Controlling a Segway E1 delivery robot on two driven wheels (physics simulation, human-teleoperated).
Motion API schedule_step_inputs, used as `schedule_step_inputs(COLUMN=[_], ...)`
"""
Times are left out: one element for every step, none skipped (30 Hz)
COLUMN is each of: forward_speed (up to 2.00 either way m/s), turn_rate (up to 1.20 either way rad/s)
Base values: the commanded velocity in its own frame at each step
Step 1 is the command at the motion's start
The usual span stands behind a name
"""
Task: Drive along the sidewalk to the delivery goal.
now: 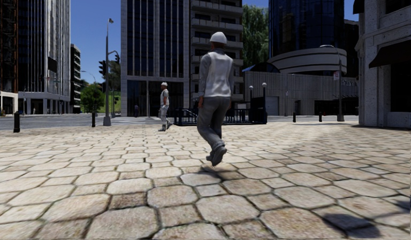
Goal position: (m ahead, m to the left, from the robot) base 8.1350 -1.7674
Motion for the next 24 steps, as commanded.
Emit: schedule_step_inputs(forward_speed=[2.00, 2.00, 2.00, 2.00, 2.00, 2.00, 2.00, 2.00, 2.00, 2.00, 2.00, 2.00, 2.00, 1.96, 1.81, 1.67, 1.60, 1.58, 1.58, 1.57, 1.57, 1.57, 1.57, 1.57], turn_rate=[-0.31, -0.31, -0.31, -0.31, -0.31, -0.31, -0.31, -0.31, -0.31, -0.31, -0.31, -0.31, -0.31, -0.31, -0.31, -0.31, -0.31, -0.31, -0.31, -0.31, -0.31, -0.31, -0.31, -0.31])
